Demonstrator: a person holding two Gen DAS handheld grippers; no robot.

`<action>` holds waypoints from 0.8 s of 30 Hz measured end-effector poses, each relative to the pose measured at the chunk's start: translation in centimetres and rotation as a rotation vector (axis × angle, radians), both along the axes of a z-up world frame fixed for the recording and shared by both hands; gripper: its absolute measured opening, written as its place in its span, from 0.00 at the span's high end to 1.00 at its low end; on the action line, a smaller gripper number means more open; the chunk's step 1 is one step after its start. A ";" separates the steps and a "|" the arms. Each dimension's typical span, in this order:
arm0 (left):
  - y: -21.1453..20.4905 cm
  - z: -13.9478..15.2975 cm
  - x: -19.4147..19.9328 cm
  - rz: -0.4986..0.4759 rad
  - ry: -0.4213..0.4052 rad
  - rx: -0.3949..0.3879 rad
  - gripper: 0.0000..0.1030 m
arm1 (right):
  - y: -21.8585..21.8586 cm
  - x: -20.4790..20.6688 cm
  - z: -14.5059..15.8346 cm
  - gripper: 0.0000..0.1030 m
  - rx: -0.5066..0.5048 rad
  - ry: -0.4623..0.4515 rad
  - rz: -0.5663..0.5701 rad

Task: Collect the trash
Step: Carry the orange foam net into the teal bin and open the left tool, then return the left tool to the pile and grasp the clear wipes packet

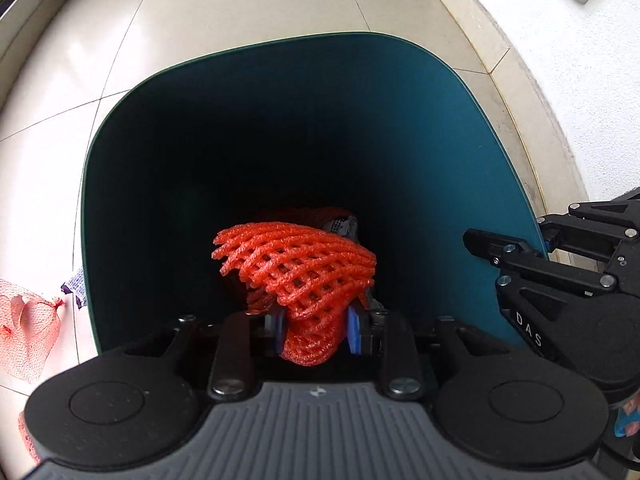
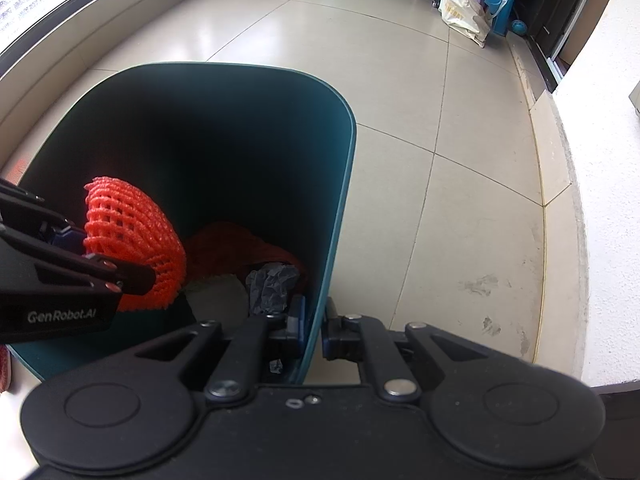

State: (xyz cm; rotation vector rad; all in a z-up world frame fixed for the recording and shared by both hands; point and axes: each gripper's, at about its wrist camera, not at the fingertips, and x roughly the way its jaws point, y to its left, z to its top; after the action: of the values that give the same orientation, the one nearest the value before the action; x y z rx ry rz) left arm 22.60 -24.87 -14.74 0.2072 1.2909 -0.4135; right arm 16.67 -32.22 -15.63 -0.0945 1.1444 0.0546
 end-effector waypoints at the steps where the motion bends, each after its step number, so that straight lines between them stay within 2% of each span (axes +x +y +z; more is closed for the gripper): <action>1: 0.0 -0.1 -0.1 0.001 -0.004 0.002 0.54 | 0.0 0.0 0.0 0.94 0.000 0.000 0.000; 2: 0.1 -0.1 -0.2 -0.001 -0.011 -0.001 0.45 | 0.0 0.0 0.0 0.94 0.000 0.000 0.000; 3: 0.1 0.1 -0.4 -0.002 -0.030 -0.009 0.31 | 0.0 0.0 0.0 0.94 0.000 0.000 0.000; 4: 0.2 0.3 -0.7 -0.005 -0.047 -0.015 0.30 | 0.0 0.0 0.0 0.94 0.001 0.000 0.000; 14: 2.2 3.9 -2.2 -0.025 -0.083 -0.099 0.30 | -0.2 0.1 -0.1 0.93 0.007 0.002 -0.002; 20: 4.5 6.1 -2.1 0.015 -0.103 -0.158 0.29 | -0.3 0.1 -0.2 0.94 0.004 -0.001 -0.009; 24: 7.5 8.1 -1.3 0.068 -0.164 -0.169 0.27 | -0.2 0.0 -0.4 0.95 -0.012 0.000 -0.011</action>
State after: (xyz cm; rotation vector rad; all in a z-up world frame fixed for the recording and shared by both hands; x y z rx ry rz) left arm 21.26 -17.36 -6.61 0.0530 1.0932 -0.4358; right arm 16.66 -32.41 -16.00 -0.0990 1.1450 0.0380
